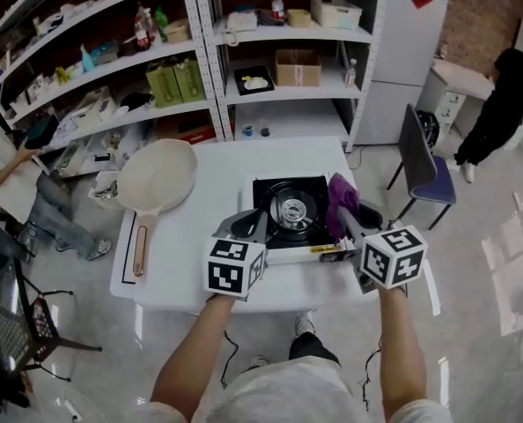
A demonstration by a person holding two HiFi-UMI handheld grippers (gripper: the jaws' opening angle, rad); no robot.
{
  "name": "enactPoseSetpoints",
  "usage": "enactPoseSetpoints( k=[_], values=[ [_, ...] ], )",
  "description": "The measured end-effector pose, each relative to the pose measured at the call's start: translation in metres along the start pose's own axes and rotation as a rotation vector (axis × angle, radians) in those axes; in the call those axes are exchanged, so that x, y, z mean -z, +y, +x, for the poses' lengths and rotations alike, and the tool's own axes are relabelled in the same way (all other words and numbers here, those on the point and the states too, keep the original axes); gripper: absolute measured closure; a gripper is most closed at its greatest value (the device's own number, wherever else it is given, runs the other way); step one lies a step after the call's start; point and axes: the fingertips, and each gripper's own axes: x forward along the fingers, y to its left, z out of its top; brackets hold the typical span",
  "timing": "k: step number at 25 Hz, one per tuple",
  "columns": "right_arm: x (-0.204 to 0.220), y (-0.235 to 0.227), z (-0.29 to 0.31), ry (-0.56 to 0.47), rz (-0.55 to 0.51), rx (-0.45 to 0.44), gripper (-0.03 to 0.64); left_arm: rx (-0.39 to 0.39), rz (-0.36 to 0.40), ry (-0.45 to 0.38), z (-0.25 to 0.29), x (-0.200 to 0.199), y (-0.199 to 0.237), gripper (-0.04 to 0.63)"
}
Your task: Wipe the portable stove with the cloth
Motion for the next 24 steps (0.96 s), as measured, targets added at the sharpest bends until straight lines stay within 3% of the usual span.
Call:
enactPoseSetpoints(
  k=[8,24],
  values=[
    [0.007,0.008,-0.015,-0.003,0.003,0.038,0.557,0.004,-0.003,0.001,-0.014,0.006,-0.002,0.591],
    [0.012,0.025,-0.015,-0.018,-0.002,0.020,0.557,0.011,0.015,-0.001,-0.027,0.011,-0.002,0.591]
  ],
)
